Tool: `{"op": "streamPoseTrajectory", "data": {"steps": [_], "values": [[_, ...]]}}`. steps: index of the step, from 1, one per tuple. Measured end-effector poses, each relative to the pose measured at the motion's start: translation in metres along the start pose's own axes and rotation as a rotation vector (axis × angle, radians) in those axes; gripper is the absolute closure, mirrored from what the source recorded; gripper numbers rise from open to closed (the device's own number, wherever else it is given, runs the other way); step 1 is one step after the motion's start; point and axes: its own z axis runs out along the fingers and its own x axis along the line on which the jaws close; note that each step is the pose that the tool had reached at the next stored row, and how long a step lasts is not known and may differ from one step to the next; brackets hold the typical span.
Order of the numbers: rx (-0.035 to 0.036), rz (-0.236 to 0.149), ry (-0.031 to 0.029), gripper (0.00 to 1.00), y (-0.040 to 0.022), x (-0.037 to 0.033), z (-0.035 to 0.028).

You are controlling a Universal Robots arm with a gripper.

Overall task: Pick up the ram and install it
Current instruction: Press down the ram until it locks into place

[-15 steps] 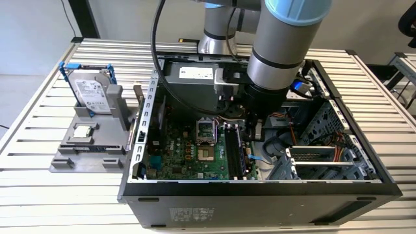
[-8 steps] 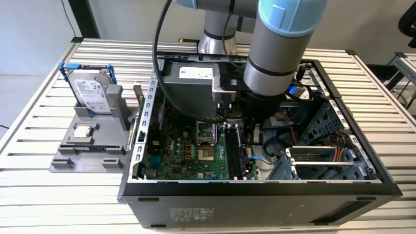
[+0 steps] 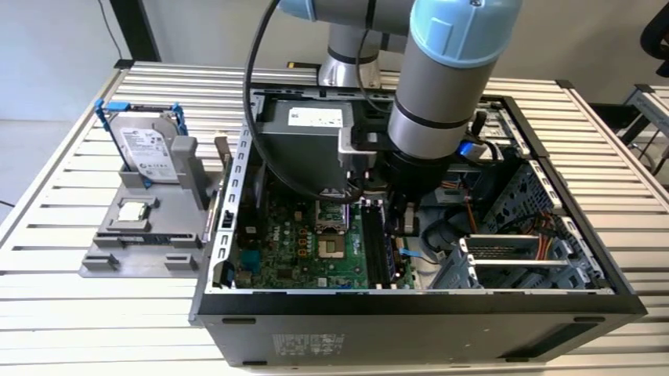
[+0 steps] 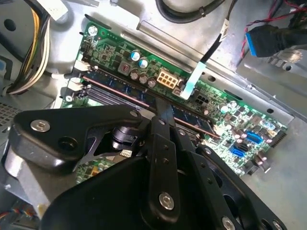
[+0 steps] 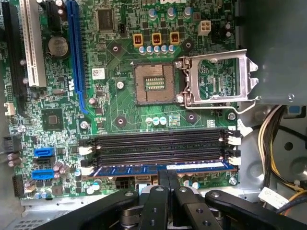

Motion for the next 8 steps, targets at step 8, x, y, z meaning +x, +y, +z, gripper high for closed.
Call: {"op": "streamPoseTrajectory", "data": {"steps": [8], "values": [[0.0001, 0.0, 0.0018, 1.0, 0.0058, 0.0009, 0.0137]]}}
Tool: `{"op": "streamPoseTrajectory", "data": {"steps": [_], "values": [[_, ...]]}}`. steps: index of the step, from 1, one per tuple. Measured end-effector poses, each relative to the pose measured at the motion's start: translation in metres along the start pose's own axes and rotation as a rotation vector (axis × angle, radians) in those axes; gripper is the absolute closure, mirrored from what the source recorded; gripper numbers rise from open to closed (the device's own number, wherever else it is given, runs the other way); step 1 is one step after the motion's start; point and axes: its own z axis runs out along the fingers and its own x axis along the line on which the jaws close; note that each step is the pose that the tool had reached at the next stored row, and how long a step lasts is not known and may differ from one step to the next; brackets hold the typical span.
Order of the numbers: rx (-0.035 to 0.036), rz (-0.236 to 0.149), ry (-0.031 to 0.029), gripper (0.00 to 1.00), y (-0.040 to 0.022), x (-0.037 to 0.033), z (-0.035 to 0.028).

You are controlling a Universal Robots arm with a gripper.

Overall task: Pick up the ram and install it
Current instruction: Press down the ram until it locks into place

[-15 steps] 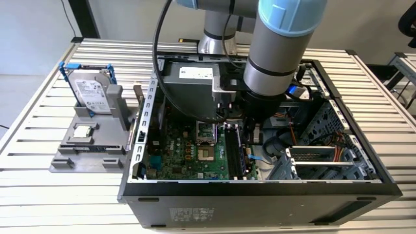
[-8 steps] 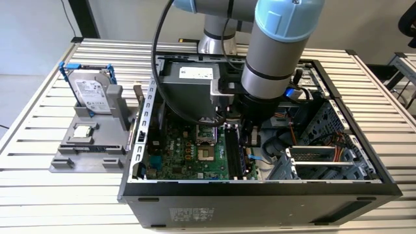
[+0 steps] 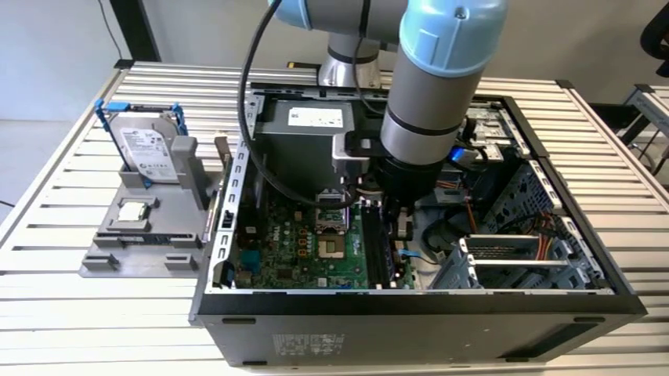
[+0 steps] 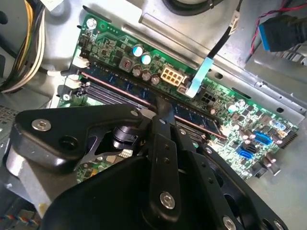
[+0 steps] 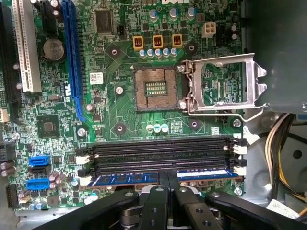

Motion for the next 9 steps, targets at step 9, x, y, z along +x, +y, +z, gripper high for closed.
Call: {"op": "streamPoseTrajectory", "data": {"steps": [9], "values": [[0.0, 0.0, -0.0019, 1.0, -0.0004, -0.0009, -0.0314]]}}
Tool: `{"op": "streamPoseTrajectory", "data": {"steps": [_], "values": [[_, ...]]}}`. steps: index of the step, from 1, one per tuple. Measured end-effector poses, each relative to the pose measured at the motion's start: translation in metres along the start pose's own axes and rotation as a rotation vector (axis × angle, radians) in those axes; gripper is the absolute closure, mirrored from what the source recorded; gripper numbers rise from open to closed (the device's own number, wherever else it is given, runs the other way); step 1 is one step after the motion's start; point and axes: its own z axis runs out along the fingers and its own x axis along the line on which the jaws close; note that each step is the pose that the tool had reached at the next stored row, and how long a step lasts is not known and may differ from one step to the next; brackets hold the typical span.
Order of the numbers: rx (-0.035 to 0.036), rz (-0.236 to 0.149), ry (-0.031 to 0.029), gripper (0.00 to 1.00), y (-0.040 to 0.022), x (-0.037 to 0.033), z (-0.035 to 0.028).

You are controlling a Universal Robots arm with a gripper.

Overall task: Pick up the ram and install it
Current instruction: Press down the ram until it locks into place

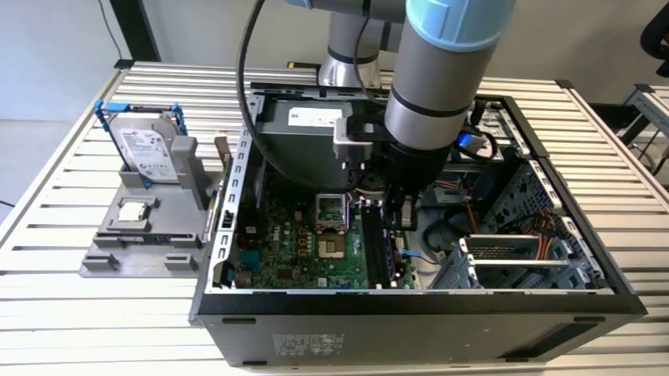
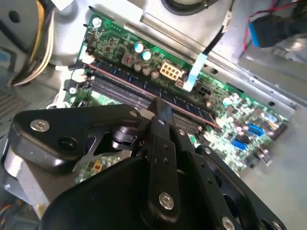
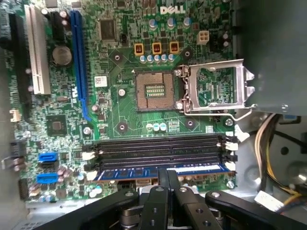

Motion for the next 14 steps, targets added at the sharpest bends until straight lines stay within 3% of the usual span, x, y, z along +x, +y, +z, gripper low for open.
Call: {"op": "streamPoseTrajectory", "data": {"steps": [10, 14], "values": [[-0.0001, 0.0, 0.0003, 1.0, -0.0011, -0.0007, -0.0448], [0.0, 0.0, 0.0, 1.0, -0.0012, -0.0008, -0.0472]]}}
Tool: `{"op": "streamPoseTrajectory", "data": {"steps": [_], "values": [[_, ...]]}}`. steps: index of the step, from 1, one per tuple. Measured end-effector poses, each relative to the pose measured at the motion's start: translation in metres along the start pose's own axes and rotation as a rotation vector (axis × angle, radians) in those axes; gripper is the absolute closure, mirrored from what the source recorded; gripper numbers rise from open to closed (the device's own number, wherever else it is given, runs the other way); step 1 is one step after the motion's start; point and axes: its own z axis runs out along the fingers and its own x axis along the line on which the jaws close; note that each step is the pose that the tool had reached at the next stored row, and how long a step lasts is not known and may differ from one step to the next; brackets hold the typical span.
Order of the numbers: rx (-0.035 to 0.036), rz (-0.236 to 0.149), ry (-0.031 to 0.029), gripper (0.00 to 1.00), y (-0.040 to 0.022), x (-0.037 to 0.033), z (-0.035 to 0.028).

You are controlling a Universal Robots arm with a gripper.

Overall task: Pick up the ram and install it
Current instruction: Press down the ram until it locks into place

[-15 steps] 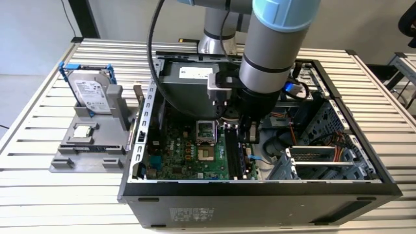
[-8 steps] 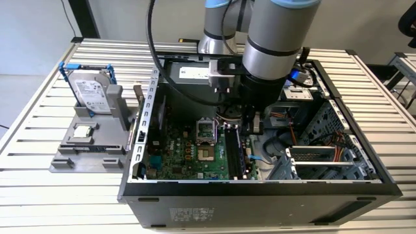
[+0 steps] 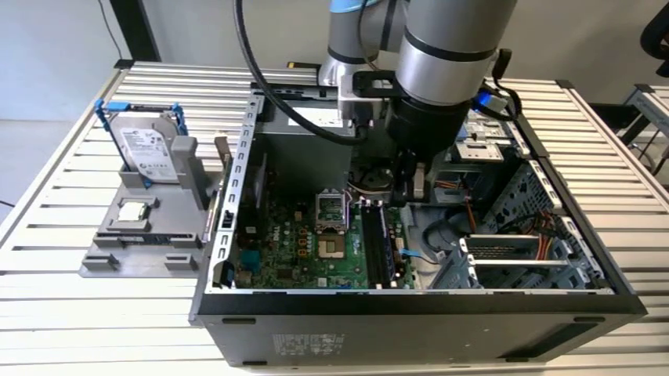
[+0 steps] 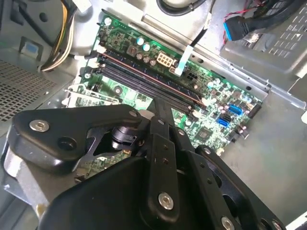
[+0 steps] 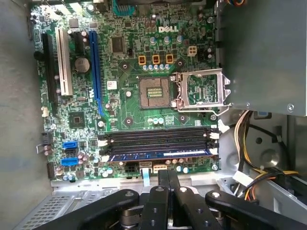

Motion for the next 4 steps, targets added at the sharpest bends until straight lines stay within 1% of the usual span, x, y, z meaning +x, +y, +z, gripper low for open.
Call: {"op": "streamPoseTrajectory", "data": {"steps": [4], "values": [[0.0, 0.0, 0.0002, 1.0, 0.0, 0.0, -0.0002]]}}
